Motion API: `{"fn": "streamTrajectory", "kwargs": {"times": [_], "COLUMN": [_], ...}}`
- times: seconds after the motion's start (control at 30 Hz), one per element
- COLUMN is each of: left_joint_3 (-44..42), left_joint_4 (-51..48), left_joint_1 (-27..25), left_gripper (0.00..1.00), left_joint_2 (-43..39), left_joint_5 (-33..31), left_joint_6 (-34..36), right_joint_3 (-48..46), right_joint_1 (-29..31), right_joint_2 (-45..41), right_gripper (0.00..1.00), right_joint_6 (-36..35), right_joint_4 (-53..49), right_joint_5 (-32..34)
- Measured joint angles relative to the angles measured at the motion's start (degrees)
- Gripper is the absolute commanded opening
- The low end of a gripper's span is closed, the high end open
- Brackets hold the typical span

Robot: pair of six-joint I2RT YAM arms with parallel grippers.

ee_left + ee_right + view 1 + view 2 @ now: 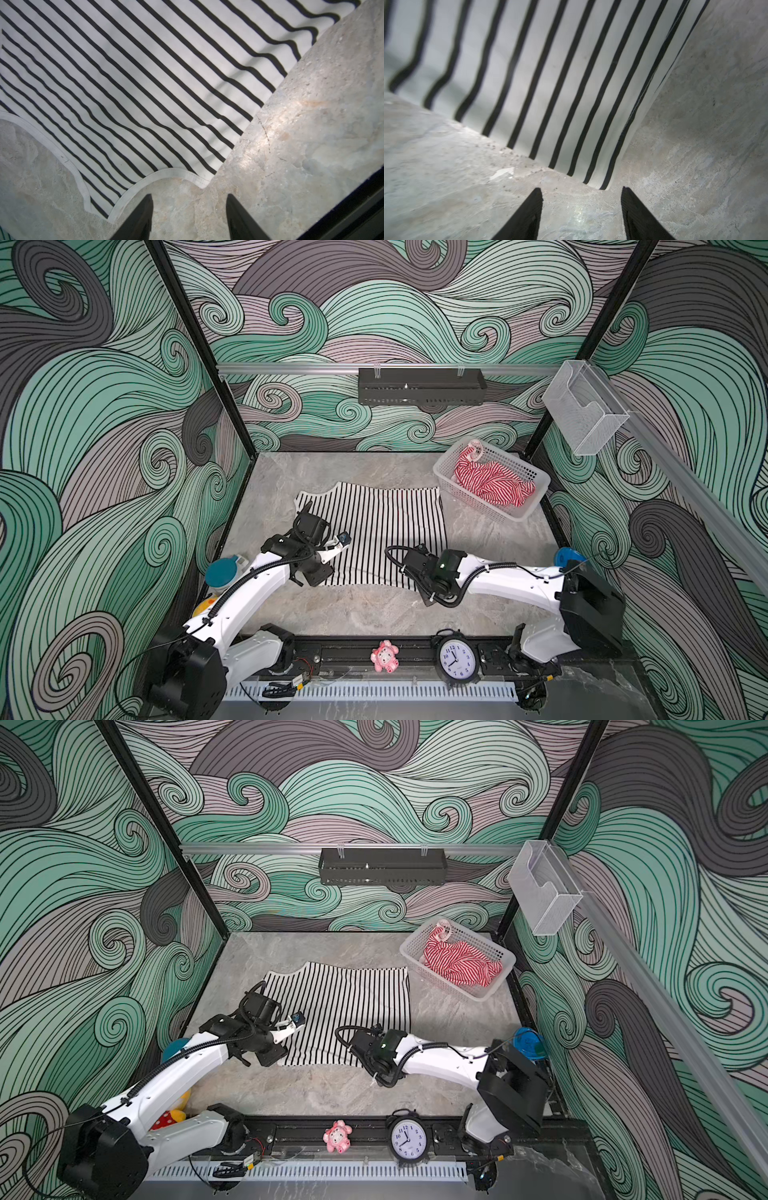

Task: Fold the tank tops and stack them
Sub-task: 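Move both grippers to the tank top's near hem corners and grasp them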

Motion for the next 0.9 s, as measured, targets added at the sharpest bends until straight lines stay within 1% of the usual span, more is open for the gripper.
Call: {"fn": "streamTrajectory", "kwargs": {"times": [0.07, 0.17, 0.3, 0.5, 0.57, 0.67, 0.8, 0.9], "left_joint_3": [-0.7, -1.1, -0.9, -0.9, -0.9, -1.0, -1.0, -1.0], "left_joint_4": [0.8, 2.1, 2.4, 2.3, 2.2, 2.3, 2.3, 2.2], "left_joint_1": [-0.2, -0.3, -0.7, -1.7, -2.2, -2.9, -3.3, -3.3], "left_gripper": [0.6, 0.6, 0.59, 0.58, 0.58, 0.58, 0.58, 0.58], "left_joint_2": [0.7, 2.8, 5.7, 7.5, 7.5, 7.5, 8.2, 9.6], "left_joint_5": [0.0, -0.1, -0.7, -1.6, -1.6, -1.6, -2.1, -3.0], "left_joint_6": [-0.5, -1.1, -2.3, -3.3, -3.3, -2.8, -2.4, -2.4], "right_joint_3": [-0.5, -1.0, -1.4, -1.8, -2.2, -3.1, -4.3, -6.7], "right_joint_1": [0.0, -0.1, -0.3, -0.5, -0.5, -0.5, -0.5, -0.3], "right_joint_2": [2.4, 4.1, 4.4, 4.4, 4.0, 3.3, 1.8, -1.6], "right_gripper": [0.62, 0.57, 0.51, 0.48, 0.46, 0.46, 0.51, 0.52], "right_joint_6": [0.9, 1.7, 2.3, 2.3, 2.3, 2.3, 2.3, 2.1], "right_joint_4": [0.2, 1.2, 2.1, 2.8, 3.3, 4.0, 4.2, 3.9], "right_joint_5": [0.0, 0.0, 0.2, 0.3, 0.3, 0.3, 0.3, 0.3]}}
